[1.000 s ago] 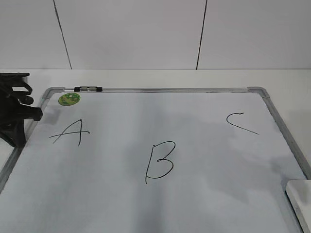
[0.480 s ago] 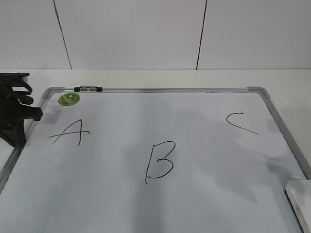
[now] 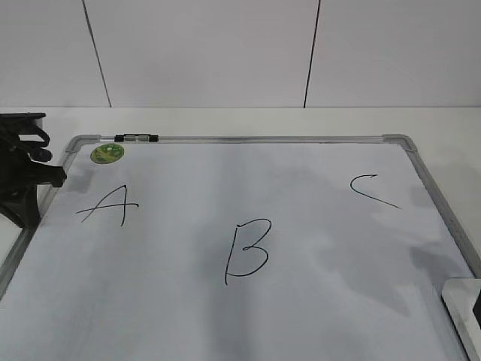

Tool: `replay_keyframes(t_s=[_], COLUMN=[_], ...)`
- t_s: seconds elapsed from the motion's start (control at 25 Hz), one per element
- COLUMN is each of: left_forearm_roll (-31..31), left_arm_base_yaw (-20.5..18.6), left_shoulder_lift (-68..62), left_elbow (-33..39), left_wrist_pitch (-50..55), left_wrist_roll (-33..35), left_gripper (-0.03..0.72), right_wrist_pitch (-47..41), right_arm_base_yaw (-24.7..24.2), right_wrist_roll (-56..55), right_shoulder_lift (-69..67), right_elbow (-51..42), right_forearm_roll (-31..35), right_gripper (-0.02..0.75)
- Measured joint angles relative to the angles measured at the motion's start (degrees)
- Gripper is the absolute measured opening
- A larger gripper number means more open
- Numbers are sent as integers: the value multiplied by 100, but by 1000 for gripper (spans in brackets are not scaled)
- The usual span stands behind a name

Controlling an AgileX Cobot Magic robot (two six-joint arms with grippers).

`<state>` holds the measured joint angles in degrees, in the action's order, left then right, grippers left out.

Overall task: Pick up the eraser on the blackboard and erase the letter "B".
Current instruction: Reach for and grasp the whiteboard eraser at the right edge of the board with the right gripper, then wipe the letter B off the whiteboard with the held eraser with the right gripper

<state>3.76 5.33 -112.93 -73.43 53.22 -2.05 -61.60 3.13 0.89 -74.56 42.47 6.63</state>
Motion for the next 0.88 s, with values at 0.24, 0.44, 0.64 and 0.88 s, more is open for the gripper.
replay_keyframes(t_s=[0.24, 0.44, 0.64, 0.88], left_forearm_roll=[0, 0, 0, 0], left_arm_base_yaw=[0, 0, 0, 0], left_shoulder_lift=[0, 0, 0, 0], left_elbow=[0, 0, 0, 0], left_wrist_pitch=[0, 0, 0, -10], left_wrist_roll=[0, 0, 0, 0], left_gripper=[19, 19, 19, 19], right_wrist_pitch=[56, 185, 222, 248], right_arm_base_yaw=[0, 0, 0, 0], right_wrist_roll=[0, 4, 13, 27], right_shoulder_lift=[-297, -408, -530, -724], right_elbow=[2, 12, 12, 12], right_forearm_roll=[4, 26, 26, 26], right_gripper=[671, 671, 671, 670])
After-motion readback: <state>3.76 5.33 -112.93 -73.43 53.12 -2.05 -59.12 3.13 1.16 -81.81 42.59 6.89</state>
